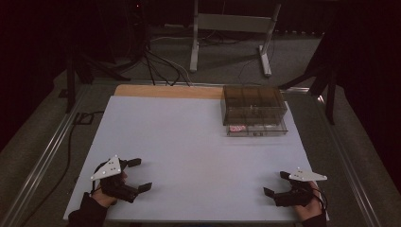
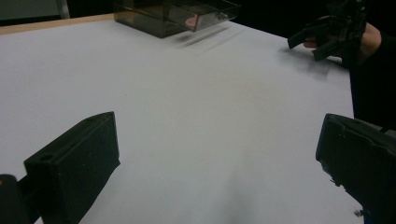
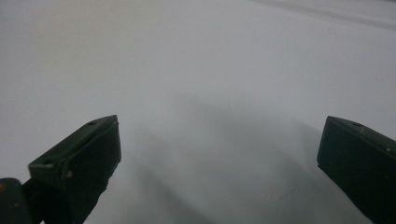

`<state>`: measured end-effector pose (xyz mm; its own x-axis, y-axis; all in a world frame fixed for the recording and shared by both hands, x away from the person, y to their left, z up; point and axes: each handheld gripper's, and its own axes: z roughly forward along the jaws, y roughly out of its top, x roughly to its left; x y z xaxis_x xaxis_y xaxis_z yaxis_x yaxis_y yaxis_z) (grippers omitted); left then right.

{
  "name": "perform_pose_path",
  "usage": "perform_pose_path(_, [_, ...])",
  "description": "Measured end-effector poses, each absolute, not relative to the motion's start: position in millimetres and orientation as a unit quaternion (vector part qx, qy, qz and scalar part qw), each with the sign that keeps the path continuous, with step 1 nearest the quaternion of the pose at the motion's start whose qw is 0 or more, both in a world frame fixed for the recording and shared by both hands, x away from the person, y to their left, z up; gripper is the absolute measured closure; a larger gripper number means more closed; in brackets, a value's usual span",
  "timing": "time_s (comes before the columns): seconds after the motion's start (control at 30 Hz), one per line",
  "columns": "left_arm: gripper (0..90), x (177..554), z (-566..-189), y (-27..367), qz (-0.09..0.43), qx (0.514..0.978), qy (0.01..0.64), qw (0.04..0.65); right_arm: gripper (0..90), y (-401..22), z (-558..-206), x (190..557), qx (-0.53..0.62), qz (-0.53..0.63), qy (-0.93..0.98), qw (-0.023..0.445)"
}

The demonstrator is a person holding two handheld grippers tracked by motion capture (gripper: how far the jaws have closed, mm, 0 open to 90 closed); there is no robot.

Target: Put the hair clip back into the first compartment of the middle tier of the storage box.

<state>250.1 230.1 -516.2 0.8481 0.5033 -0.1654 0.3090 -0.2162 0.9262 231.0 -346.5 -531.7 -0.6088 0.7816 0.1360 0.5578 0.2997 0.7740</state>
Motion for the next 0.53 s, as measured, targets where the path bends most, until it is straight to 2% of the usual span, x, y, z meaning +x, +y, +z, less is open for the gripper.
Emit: perform_pose_path(0.53, [0.4, 250.2, -516.3, 229.7, 0.087, 0.777, 0.260, 0.567, 0.0, -346.4, -531.1, 233.8, 0.430, 0.407, 0.796, 0.126])
